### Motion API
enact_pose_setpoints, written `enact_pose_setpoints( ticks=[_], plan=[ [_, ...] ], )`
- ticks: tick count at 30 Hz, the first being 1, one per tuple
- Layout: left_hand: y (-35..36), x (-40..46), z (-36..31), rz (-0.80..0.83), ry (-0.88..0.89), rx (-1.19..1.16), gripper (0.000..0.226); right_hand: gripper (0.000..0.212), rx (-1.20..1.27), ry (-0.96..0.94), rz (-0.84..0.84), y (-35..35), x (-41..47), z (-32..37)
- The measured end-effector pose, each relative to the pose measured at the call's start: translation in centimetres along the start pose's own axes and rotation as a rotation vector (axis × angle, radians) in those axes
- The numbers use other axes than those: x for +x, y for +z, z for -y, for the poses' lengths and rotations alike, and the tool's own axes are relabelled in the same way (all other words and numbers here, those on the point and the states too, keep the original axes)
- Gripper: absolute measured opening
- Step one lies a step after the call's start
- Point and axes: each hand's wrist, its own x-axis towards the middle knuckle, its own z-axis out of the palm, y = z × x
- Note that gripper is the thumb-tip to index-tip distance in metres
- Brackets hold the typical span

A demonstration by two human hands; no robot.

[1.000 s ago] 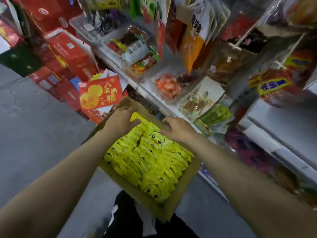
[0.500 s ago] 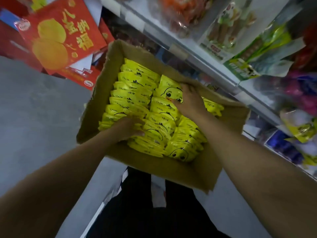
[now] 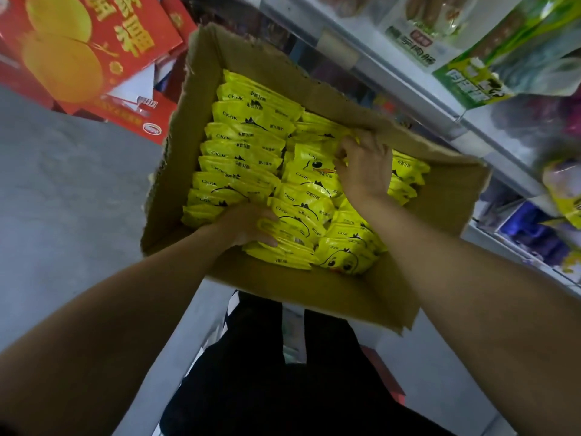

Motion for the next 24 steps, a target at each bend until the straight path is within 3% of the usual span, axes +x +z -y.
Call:
enact_pose_setpoints(
  ticks=[3,7,9,16,24],
  plan=[
    [0.2,0.4,-0.3,-0.016,0.005,0.075,0.061,0.015,0.111,-0.034,0.068,0.1,-0.2,0.0],
    [0.3,1.2,-0.4,-0.01,0.028,0.166,0.047,0.044,0.259,-0.009,0.189,-0.8,-0.8,-0.3],
    [0.2,1.1,-0.6,-0.031,0.036,0.093,0.039,0.054,0.32,0.012,0.216,-1.2,-1.1,-0.6],
    [-0.2,-0.6,-2.9,-0.135,0.026,0.01,0.021,0.025,0.521,0.067,0.143,-3.2,-2.7,-1.7],
    [-1.1,-5.5,-7.2,-0.296,0.092,-0.156,0.025,0.034,0.608,0.122,0.077,-7.9,-5.9,-4.3]
  ],
)
